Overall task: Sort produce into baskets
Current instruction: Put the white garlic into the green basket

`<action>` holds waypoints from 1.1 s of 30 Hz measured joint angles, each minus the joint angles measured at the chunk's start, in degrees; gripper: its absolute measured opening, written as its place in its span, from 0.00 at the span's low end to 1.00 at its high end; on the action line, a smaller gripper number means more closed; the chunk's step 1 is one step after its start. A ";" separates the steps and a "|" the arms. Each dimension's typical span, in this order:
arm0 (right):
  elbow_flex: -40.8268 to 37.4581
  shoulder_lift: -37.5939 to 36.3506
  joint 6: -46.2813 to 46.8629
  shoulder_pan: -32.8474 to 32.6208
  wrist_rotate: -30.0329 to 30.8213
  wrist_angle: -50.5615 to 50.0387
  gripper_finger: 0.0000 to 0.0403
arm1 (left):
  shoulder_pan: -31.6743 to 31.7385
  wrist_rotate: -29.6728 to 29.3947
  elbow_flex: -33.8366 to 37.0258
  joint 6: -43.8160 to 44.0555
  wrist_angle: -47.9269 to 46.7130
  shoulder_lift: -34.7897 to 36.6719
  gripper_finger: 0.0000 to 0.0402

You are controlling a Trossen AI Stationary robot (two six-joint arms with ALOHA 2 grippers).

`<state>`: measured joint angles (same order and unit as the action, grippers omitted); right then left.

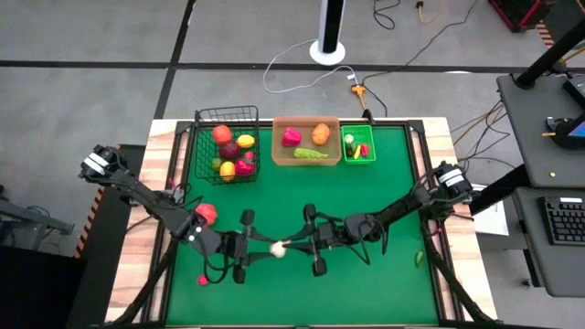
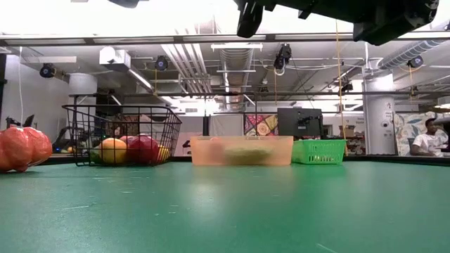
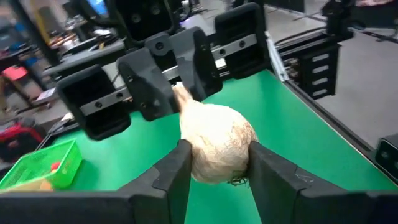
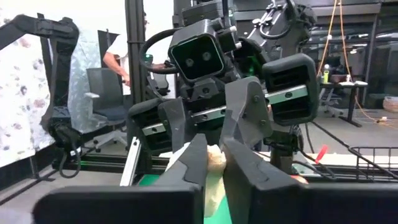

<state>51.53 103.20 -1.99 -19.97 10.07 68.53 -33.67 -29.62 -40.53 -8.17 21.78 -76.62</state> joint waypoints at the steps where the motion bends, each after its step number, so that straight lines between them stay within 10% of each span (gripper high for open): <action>1: 0.00 0.00 -0.01 0.05 0.03 0.01 0.05 | -0.04 -1.20 0.00 0.77 -0.12 0.00 0.33; 11: 0.00 -1.26 0.38 0.35 0.44 -3.55 0.07 | 0.04 -4.12 0.00 5.95 -2.62 0.02 0.52; 21: 0.14 -14.65 10.06 4.86 0.76 -37.37 0.07 | 0.15 -5.11 -0.07 10.91 -8.82 0.07 0.61; 30: 7.44 -29.31 33.59 16.92 38.78 -98.28 0.07 | 0.20 -7.29 -0.07 12.26 -9.79 0.07 0.61; 33: 8.52 -31.93 43.84 25.98 40.84 -108.94 0.07 | 0.20 -9.73 -0.07 12.25 -9.58 0.07 0.61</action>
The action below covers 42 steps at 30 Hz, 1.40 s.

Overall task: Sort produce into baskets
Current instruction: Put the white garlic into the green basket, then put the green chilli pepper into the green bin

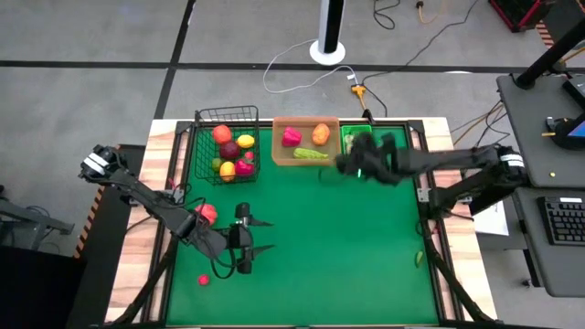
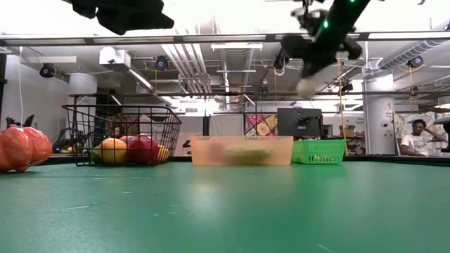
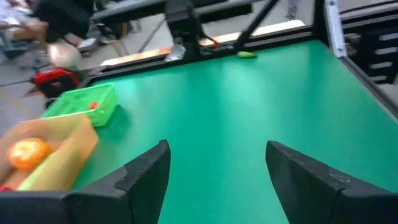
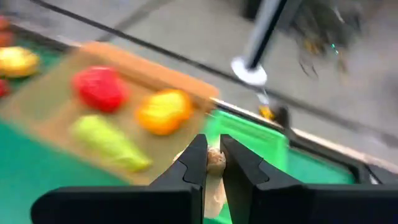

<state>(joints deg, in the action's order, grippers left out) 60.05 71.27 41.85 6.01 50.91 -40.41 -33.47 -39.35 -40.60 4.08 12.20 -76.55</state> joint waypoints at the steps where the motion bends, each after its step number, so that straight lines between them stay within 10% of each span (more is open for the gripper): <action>1: -0.12 -0.47 0.46 3.36 -2.38 -0.88 0.07 | 0.04 -0.62 0.00 -0.02 0.11 0.00 0.61; 11: -2.05 5.01 -3.31 24.65 -17.96 0.78 0.07 | 0.22 -1.36 0.00 -0.40 0.14 0.00 0.61; 35: -1.95 8.57 -6.46 24.57 -18.22 6.43 0.41 | 0.22 -2.14 0.00 2.12 -0.30 0.00 0.61; 42: -1.23 7.17 -9.76 20.71 -29.43 7.61 0.44 | 0.22 -2.13 -1.25 4.52 -2.88 0.27 0.61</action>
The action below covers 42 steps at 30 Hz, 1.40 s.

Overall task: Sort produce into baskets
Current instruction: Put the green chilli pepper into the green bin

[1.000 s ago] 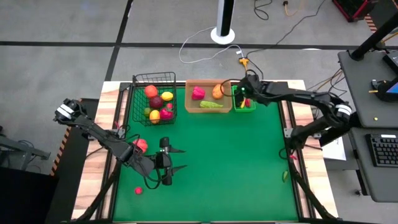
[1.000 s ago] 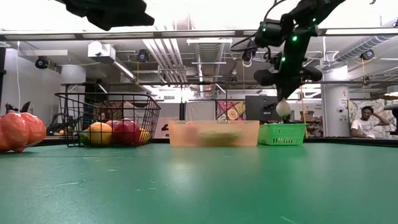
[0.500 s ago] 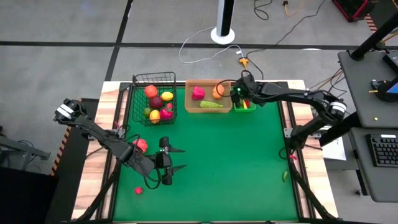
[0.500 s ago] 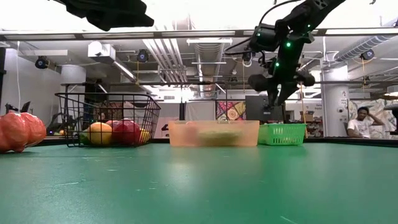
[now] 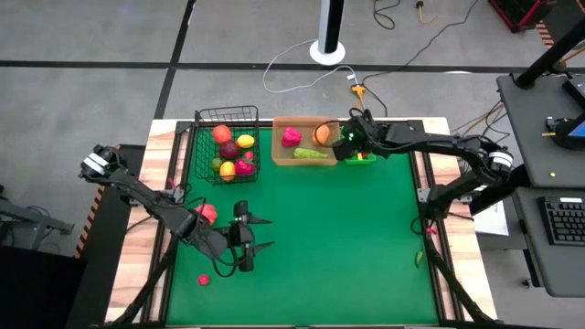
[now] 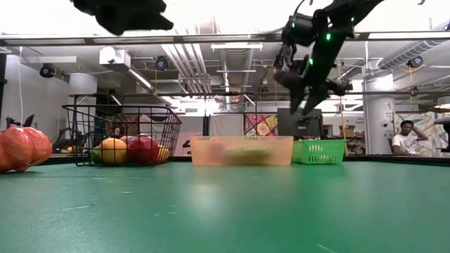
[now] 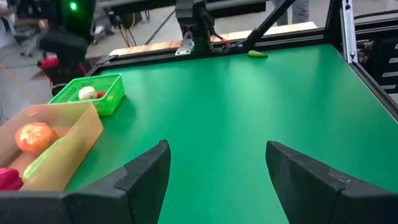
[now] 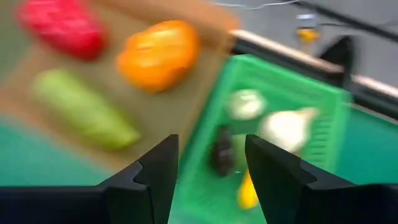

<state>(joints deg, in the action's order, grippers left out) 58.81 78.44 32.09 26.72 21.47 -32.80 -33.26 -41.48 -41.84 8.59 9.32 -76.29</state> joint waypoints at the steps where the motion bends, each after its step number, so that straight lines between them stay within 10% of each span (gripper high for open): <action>1: 0.40 -0.43 -0.28 -0.90 -2.04 0.06 0.45 | 0.00 0.03 -1.69 0.77 -2.94 0.17 0.61; 14: 2.31 -5.05 0.90 -19.04 -18.01 -2.49 0.45 | -0.80 18.88 -26.01 41.45 -74.30 -2.54 0.61; 42: 2.29 -4.66 5.57 -25.74 -19.82 -8.68 0.45 | -10.73 47.04 -22.62 76.24 -76.37 -5.53 0.61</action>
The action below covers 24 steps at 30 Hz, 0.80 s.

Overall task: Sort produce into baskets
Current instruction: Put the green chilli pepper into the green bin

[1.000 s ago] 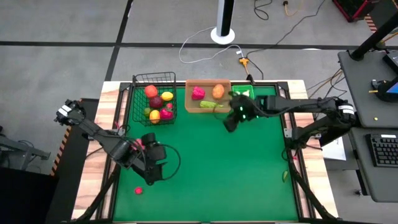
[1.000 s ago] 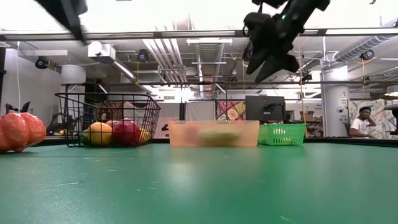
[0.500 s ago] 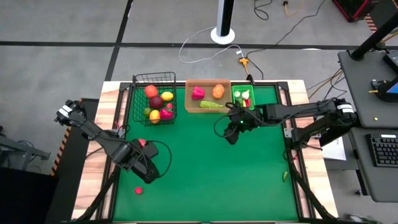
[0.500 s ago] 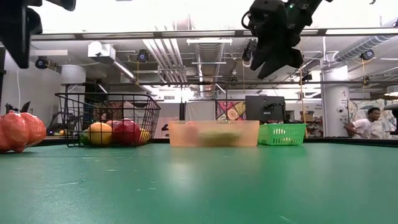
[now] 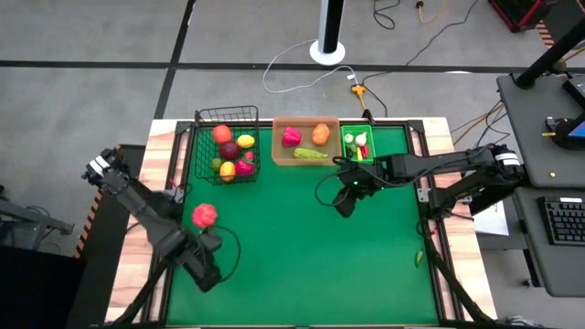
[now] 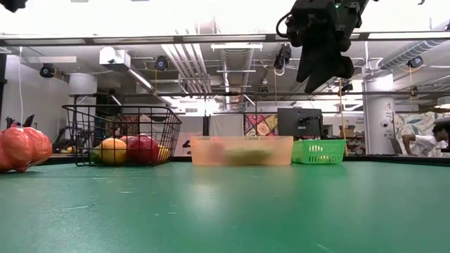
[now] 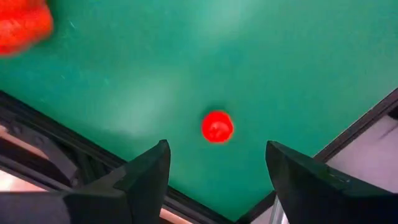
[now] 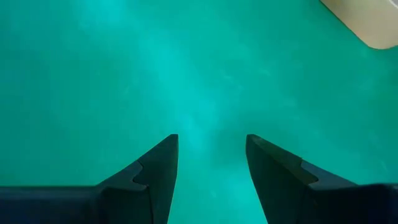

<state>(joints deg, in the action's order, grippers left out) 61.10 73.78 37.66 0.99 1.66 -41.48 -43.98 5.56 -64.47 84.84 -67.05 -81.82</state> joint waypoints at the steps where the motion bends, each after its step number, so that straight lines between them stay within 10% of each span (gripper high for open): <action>1: 0.00 0.00 -0.60 -0.06 -0.03 -0.02 0.45 | -1.13 0.02 -0.02 1.11 0.40 -0.51 0.61; 8: 0.10 0.00 -1.10 -0.22 -0.07 -1.48 0.45 | -5.18 0.13 0.00 5.69 0.66 -5.29 0.67; 24: 1.42 0.04 26.12 -13.70 -15.04 -43.16 0.45 | -5.41 -0.52 -3.84 -8.11 0.99 -12.57 0.69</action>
<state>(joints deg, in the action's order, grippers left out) 62.52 73.82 63.79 -12.71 -13.39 -84.64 -49.39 5.04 -68.31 76.72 -66.06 -94.39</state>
